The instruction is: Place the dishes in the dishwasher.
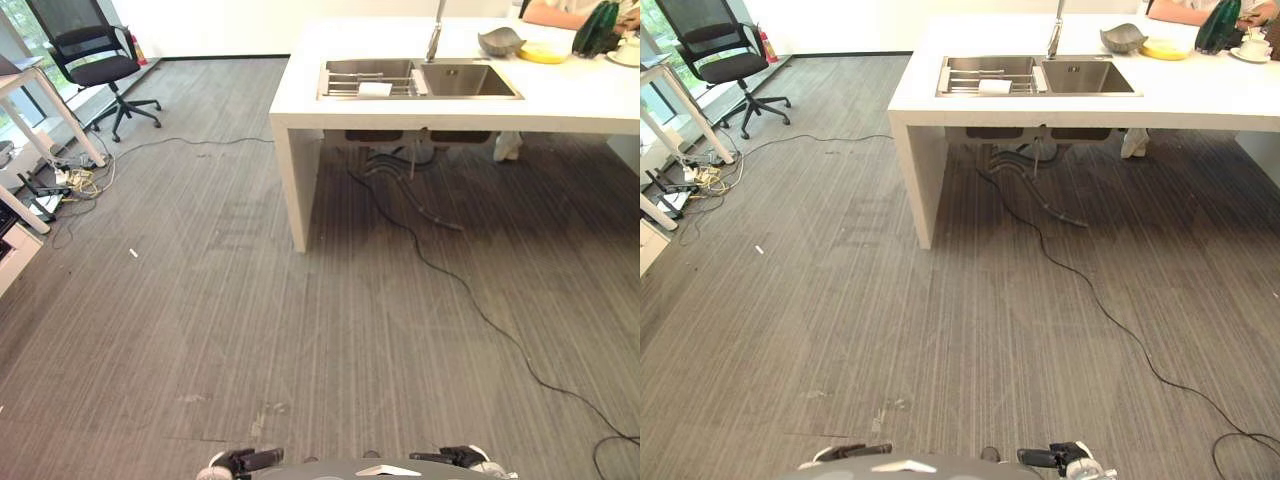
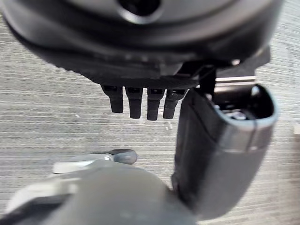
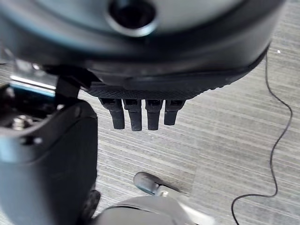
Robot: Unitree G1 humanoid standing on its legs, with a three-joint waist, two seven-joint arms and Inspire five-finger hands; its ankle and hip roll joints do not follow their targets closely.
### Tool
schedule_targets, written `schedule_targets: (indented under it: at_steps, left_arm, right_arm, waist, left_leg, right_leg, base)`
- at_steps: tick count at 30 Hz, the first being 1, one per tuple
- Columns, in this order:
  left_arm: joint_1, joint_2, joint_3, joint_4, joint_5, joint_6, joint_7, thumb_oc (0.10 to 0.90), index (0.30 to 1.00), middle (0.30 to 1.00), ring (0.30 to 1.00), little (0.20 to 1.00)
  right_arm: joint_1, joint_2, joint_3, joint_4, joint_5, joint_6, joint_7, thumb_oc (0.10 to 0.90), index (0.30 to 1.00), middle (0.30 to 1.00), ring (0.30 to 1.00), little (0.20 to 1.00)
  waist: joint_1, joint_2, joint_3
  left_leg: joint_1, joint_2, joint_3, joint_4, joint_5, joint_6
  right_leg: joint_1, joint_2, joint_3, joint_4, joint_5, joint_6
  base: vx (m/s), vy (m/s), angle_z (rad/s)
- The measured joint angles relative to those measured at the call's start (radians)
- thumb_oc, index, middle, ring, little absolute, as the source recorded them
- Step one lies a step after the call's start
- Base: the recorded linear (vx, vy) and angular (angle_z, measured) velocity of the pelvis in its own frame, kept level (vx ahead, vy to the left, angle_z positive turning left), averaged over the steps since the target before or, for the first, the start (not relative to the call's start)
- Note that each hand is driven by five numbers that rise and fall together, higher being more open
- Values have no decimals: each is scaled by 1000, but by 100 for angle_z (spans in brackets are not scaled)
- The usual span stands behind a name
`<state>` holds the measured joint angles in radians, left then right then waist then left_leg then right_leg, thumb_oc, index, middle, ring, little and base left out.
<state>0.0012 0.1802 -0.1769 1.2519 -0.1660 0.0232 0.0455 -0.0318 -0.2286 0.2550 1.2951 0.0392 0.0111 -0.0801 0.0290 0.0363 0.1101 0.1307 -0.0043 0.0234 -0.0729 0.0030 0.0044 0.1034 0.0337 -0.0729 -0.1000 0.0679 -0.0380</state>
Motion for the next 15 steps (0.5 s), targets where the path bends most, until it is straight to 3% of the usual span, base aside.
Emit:
schedule_targets:
  at_steps: [9, 15]
  left_arm:
    - [-20, 2, 6, -38, -46, -14, 0, 800, 900, 900, 900, 900]
    - [-6, 5, 5, -57, -69, -14, 14, 800, 900, 900, 900, 900]
  right_arm:
    - [-22, 0, -3, -23, 5, -21, -9, 800, 900, 900, 900, 900]
    - [5, 10, -84, -14, 67, -25, -10, 800, 900, 900, 900, 900]
  waist:
    - [-6, -3, 22]
    - [-6, -7, 24]
  left_leg:
    - [13, 3, 2, -17, 3, 1]
    - [21, 3, 3, -17, 3, 1]
  right_leg:
    - [4, 3, 0, -1, -1, 0]
    - [11, 4, 1, -3, -1, 1]
  base:
    - [0, 0, 0]
    - [0, 0, 0]
